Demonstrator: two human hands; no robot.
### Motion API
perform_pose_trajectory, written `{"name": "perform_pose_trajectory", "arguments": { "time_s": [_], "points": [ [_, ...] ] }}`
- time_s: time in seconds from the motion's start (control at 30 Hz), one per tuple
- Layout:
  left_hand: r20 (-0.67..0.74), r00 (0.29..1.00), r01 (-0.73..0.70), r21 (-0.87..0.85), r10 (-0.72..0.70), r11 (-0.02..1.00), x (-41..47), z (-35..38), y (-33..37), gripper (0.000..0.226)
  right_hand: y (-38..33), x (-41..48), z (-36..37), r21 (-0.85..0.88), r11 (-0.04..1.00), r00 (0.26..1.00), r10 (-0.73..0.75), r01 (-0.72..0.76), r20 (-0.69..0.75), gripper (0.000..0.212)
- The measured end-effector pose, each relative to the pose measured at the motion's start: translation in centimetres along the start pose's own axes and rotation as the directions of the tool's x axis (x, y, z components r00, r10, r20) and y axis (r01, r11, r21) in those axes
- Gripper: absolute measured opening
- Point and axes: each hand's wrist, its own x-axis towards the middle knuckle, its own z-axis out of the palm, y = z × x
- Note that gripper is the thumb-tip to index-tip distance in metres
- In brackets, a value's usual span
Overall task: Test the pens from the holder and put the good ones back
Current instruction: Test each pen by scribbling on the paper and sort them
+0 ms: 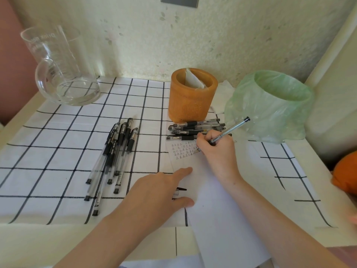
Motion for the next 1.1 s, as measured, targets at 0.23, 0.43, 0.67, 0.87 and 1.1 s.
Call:
{"name": "perform_pose_trajectory", "arguments": {
  "time_s": [0.23, 0.43, 0.67, 0.87, 1.1],
  "points": [
    [-0.007, 1.000, 0.009, -0.015, -0.009, 1.000, -0.06, 0.08, 0.01, 0.064, -0.10, -0.11, -0.03, -0.015, 1.000, 1.000, -0.018, 0.018, -0.019, 0.044],
    [-0.013, 1.000, 0.007, -0.017, -0.007, 1.000, -0.06, 0.10, -0.02, 0.064, -0.08, -0.10, -0.13, 0.006, 1.000, 1.000, -0.026, 0.026, 0.002, 0.044],
    [-0.023, 1.000, 0.000, 0.002, 0.000, 1.000, -0.06, 0.24, -0.17, 0.063, -0.21, -0.08, -0.15, 0.014, 1.000, 1.000, -0.017, 0.017, 0.002, 0.043],
    [-0.022, 1.000, 0.001, 0.009, -0.001, 1.000, -0.04, 0.29, -0.13, 0.063, -0.26, -0.11, -0.15, -0.001, 0.999, 0.999, -0.032, 0.032, -0.007, 0.046],
    [-0.017, 1.000, 0.006, 0.002, -0.006, 1.000, 0.06, 0.24, -0.13, 0.063, -0.37, -0.09, -0.18, -0.004, 0.999, 0.999, -0.044, 0.044, 0.014, 0.046]
  ]
}}
